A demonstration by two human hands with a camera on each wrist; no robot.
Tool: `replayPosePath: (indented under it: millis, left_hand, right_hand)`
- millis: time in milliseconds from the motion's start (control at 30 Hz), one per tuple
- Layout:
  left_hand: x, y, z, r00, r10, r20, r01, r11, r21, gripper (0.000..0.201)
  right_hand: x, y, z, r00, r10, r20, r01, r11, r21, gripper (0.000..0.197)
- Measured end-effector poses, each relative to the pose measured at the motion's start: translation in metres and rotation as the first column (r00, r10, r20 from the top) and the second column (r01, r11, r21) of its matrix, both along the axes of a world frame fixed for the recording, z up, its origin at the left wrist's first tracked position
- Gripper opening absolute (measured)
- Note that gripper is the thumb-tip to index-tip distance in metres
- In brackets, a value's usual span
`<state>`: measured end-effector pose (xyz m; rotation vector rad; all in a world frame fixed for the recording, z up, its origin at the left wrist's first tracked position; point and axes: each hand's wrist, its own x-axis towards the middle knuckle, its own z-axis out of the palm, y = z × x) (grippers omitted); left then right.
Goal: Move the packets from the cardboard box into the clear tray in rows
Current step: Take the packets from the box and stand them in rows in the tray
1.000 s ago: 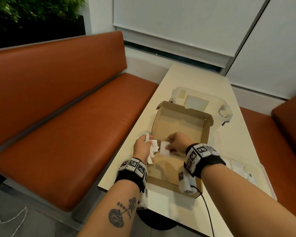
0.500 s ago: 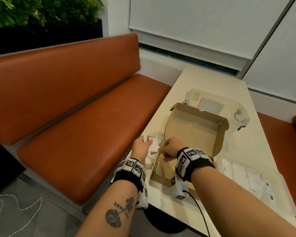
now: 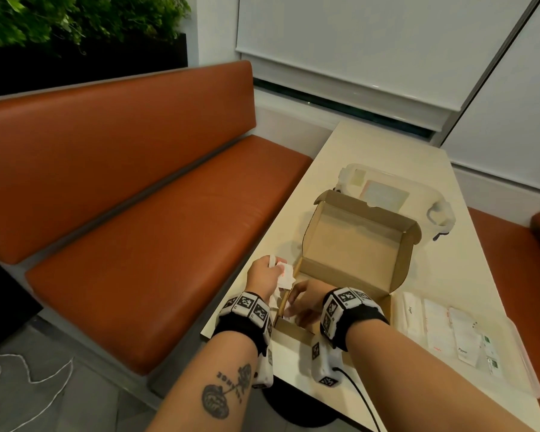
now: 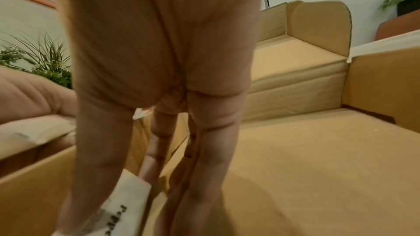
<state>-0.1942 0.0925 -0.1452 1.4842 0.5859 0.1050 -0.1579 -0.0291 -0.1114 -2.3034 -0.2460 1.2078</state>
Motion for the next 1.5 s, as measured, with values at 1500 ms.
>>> replayPosePath:
  millis: [1500]
  left_hand:
    - [0.064,-0.253,0.055,0.917,-0.397,-0.035,0.395,0.893,0.214,0.03]
  right_hand:
    - [0.017,-0.317,0.018,0.641,-0.767,0.031,0.601,0.526,0.602,0.017]
